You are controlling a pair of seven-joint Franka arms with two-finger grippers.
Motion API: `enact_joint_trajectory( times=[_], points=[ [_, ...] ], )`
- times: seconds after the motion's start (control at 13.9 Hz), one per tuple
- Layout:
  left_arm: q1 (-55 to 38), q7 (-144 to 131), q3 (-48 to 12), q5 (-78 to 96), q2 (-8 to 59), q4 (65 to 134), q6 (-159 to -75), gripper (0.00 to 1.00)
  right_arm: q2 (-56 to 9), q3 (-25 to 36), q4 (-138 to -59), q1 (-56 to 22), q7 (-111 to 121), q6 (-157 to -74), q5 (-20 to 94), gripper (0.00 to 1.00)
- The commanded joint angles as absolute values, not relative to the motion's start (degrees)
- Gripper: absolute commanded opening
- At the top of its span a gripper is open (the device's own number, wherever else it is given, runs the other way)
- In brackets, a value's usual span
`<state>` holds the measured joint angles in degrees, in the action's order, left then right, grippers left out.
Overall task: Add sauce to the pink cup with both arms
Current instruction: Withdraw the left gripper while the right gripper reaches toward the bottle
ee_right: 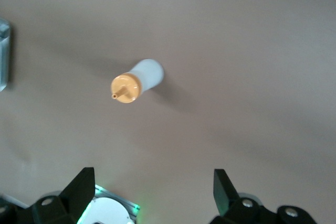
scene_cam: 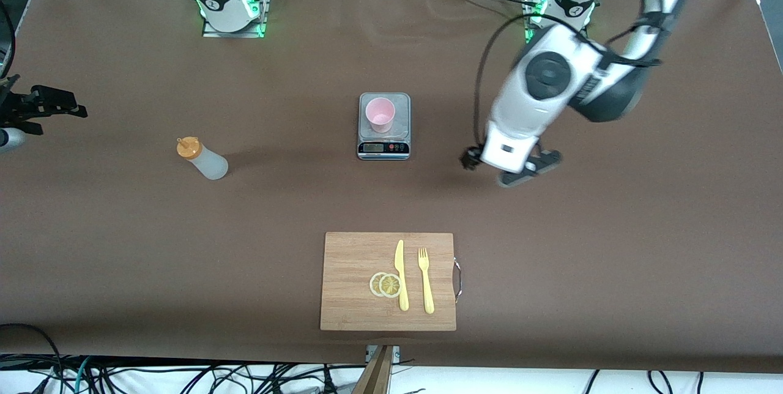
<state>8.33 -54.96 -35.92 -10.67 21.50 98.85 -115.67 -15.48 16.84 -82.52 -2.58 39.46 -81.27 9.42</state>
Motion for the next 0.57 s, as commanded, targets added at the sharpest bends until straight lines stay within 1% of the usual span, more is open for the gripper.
enact_joint_trajectory(
  times=[0.0, 0.22, 0.5],
  points=[
    [17.4, -42.1, -36.7, -8.4, 19.3, 99.7, -114.7, 0.97, -17.0, 16.8, -86.6, 2.0, 55.2, -82.5, 16.0, 1.0],
    [26.2, -28.4, -36.7, -6.3, 19.0, 98.4, -114.7, 0.98, -17.2, 16.8, -92.9, 6.5, 70.2, -84.5, 22.8, 1.0],
    [35.0, -16.5, -36.7, -5.1, 19.0, 97.9, -114.8, 0.98, -23.1, 16.8, -97.3, 13.1, 96.3, -85.2, 32.9, 1.0]
  ],
)
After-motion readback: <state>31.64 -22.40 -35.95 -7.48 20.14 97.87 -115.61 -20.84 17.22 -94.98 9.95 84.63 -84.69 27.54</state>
